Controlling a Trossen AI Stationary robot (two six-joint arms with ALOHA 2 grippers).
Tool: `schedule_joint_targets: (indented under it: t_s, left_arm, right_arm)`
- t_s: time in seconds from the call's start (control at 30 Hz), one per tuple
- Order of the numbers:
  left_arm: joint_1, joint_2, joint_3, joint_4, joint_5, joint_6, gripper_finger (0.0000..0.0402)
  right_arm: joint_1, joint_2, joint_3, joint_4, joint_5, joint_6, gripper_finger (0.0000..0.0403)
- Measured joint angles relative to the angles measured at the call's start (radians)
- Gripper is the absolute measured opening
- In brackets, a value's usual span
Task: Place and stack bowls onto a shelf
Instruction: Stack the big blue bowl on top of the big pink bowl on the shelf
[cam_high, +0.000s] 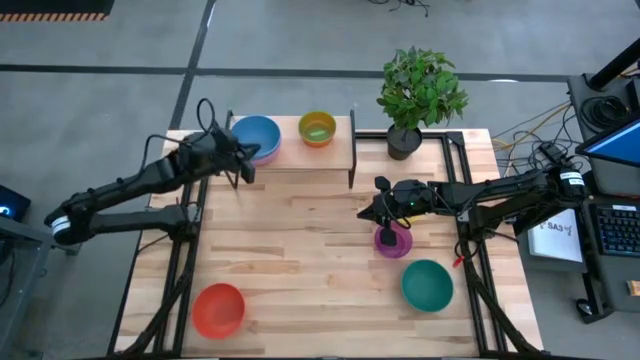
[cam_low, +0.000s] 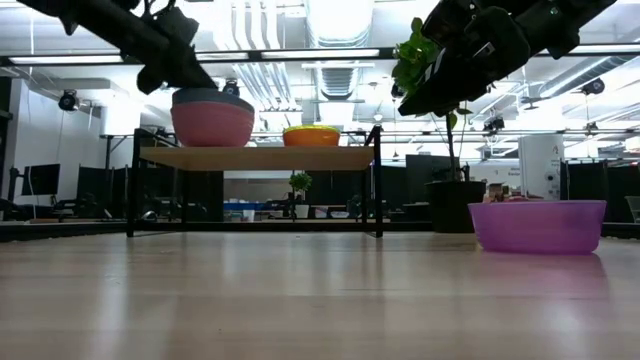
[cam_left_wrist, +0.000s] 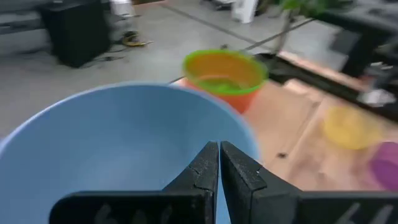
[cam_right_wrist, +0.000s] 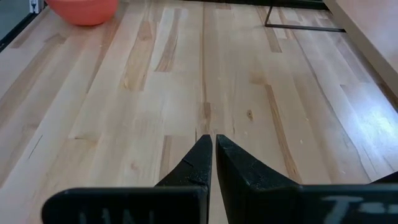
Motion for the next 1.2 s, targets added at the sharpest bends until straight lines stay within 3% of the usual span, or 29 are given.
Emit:
schedule_joint_targets:
  t_s: [0.23, 0.4, 0.6, 0.7, 0.87, 0.93, 1.0, 1.2]
  left_arm:
    - [0.001, 0.015, -0.013, 0.005, -0.041, 0.001, 0.0]
    - [0.002, 0.053, -0.015, 0.041, -0.139, 0.027, 0.0]
    - [0.001, 0.062, 0.051, 0.027, -0.129, 0.059, 0.0]
    - [0.001, 0.052, 0.112, -0.038, -0.03, 0.078, 0.0]
    - [-0.015, 0.048, 0.166, -0.233, 0.326, 0.13, 0.0]
    - [-0.032, 0.049, 0.163, -0.307, 0.38, 0.136, 0.0]
    - [-0.047, 0.05, 0.152, -0.361, 0.36, 0.127, 0.0]
    - [-0.05, 0.057, 0.131, -0.364, 0.065, 0.123, 0.0]
  right_arm:
    - [0.0, 0.0, 0.0, 0.0, 0.0, 0.003, 0.0011]
    - [0.0, 0.0, 0.0, 0.003, 0.001, 0.003, 0.0011]
    - [0.0, 0.0, 0.0, 0.013, 0.001, 0.014, 0.0011]
    - [0.0, 0.0, 0.0, 0.015, 0.001, 0.014, 0.0011]
    - [0.0, 0.0, 0.0, 0.015, 0.001, 0.01, 0.0011]
    - [0.0, 0.0, 0.0, 0.016, 0.001, 0.008, 0.0011]
    - [0.0, 0.0, 0.0, 0.015, 0.001, 0.008, 0.0011]
    - [0.0, 0.0, 0.0, 0.02, 0.001, 0.007, 0.0011]
